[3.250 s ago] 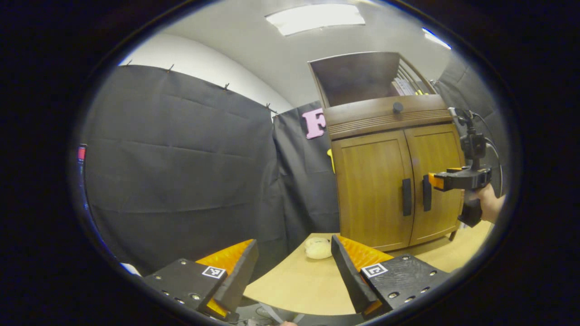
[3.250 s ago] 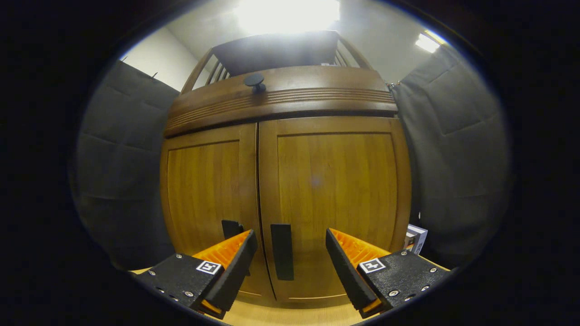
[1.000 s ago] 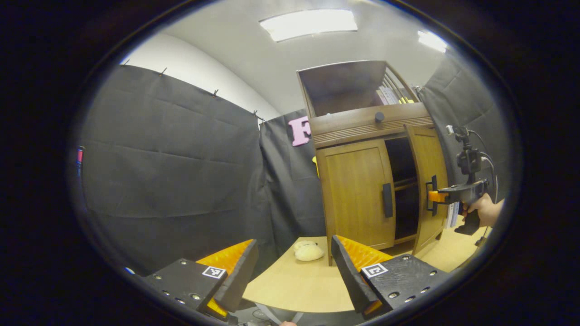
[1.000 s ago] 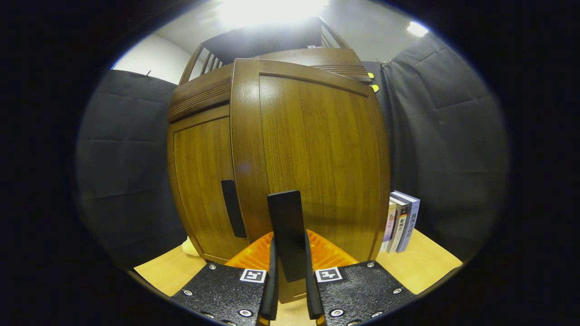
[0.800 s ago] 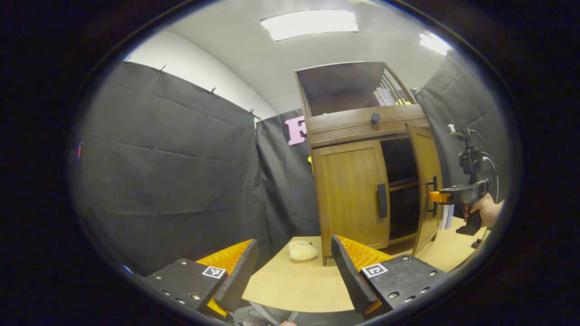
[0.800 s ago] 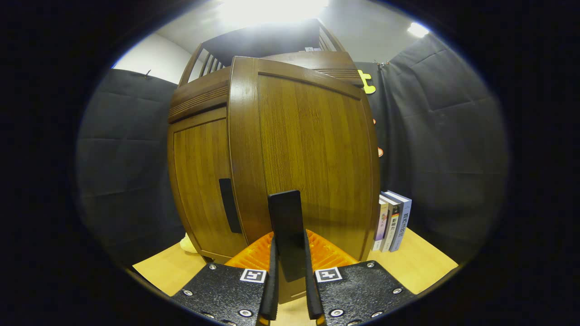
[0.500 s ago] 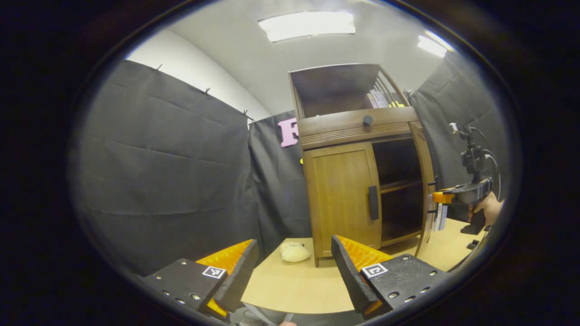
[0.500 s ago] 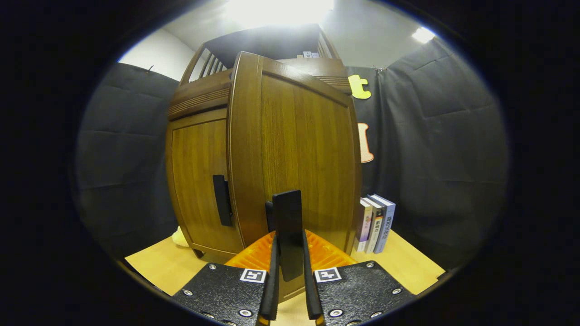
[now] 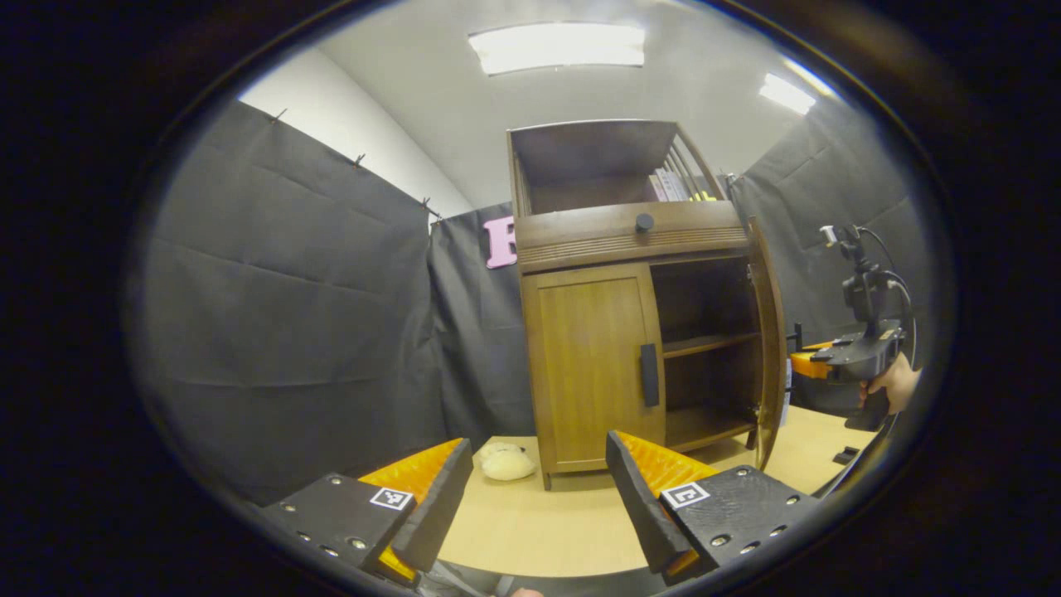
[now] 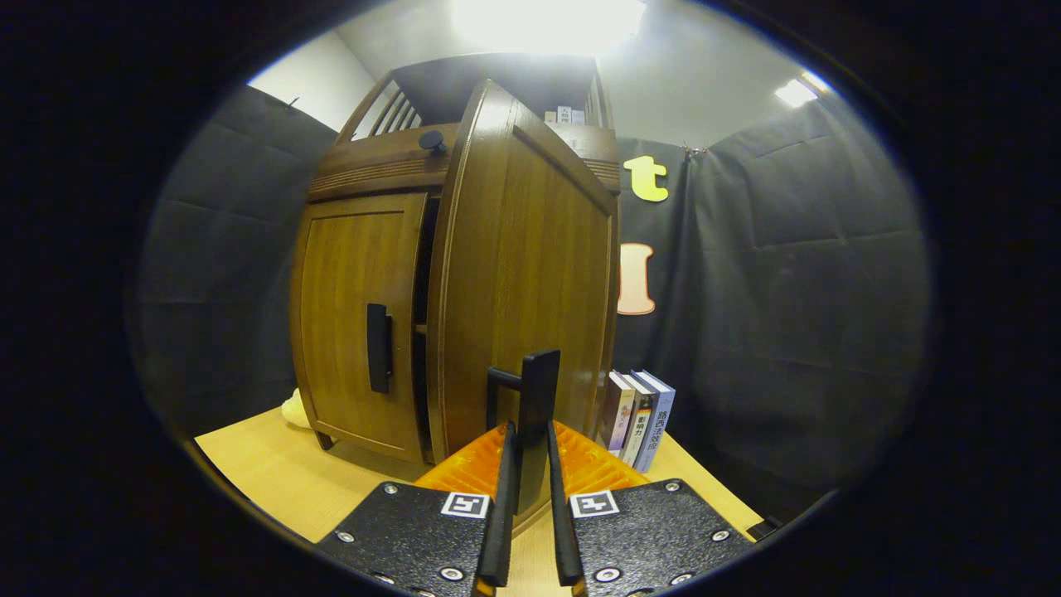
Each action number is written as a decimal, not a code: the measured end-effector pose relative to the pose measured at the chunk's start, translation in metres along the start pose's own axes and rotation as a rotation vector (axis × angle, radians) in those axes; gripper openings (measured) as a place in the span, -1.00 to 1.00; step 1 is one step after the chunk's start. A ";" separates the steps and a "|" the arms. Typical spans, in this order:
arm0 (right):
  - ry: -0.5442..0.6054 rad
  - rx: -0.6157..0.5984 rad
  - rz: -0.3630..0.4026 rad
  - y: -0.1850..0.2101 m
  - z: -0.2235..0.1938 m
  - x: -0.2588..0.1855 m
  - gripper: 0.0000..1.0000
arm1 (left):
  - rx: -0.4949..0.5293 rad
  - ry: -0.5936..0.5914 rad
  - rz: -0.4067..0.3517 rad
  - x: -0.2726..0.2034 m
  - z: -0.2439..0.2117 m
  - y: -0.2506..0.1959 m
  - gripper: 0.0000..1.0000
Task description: Open the right door of the double-door shoe cabinet with the right hand, and open the left door with the left hand.
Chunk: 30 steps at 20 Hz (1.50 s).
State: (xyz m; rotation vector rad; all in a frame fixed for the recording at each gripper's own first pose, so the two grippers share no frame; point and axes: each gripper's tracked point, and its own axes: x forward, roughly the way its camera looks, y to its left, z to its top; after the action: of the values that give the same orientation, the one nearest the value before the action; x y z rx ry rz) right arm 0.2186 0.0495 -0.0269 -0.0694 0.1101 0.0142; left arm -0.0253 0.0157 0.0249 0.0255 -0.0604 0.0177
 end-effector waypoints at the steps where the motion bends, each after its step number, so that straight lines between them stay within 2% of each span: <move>1: 0.000 -0.001 -0.009 -0.003 0.000 -0.002 -0.57 | 0.001 -0.002 -0.002 0.000 0.000 0.001 0.97; 2: 0.000 -0.004 -0.020 -0.009 0.001 -0.006 -0.57 | 0.001 -0.003 -0.003 0.001 0.000 0.000 0.97; 3: 0.001 -0.007 -0.032 -0.019 -0.001 -0.008 -0.57 | 0.001 -0.004 -0.003 0.001 0.000 -0.001 0.84; 4: 0.003 -0.011 -0.043 -0.025 -0.001 -0.010 -0.58 | 0.000 -0.004 -0.003 0.001 0.000 -0.001 0.84; 5: 0.005 -0.014 -0.054 -0.029 -0.002 -0.010 -0.57 | -0.003 -0.003 -0.005 0.001 0.001 -0.002 0.97; 7: 0.010 -0.013 -0.072 -0.038 -0.005 -0.011 -0.57 | -0.013 0.002 -0.011 0.001 0.000 -0.003 0.97; 8: 0.011 -0.015 -0.093 -0.047 -0.005 -0.011 -0.57 | -0.018 0.007 -0.015 0.001 -0.001 -0.002 0.84; 16: 0.024 0.028 -0.212 -0.096 -0.019 -0.025 -0.72 | -0.026 0.012 -0.081 0.000 -0.003 -0.009 0.84; 25: 0.031 0.083 -0.346 -0.155 -0.034 -0.041 -0.67 | -0.050 -0.003 -0.176 0.047 0.007 -0.059 0.85; 28: 0.041 0.150 -0.302 -0.151 -0.036 -0.046 -0.66 | -0.050 -0.004 -0.207 0.066 0.007 -0.076 0.84; 29: 0.040 0.151 -0.307 -0.151 -0.037 -0.048 -0.71 | -0.046 -0.007 -0.218 0.074 0.008 -0.083 0.84; 30: 0.032 0.142 -0.309 -0.151 -0.037 -0.054 -0.60 | -0.041 -0.011 -0.226 0.083 0.008 -0.091 0.84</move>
State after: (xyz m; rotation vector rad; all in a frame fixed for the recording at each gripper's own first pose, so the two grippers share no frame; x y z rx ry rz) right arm 0.1638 -0.1043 -0.0473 0.0561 0.1307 -0.3032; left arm 0.0582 -0.0738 0.0352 -0.0090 -0.0681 -0.2095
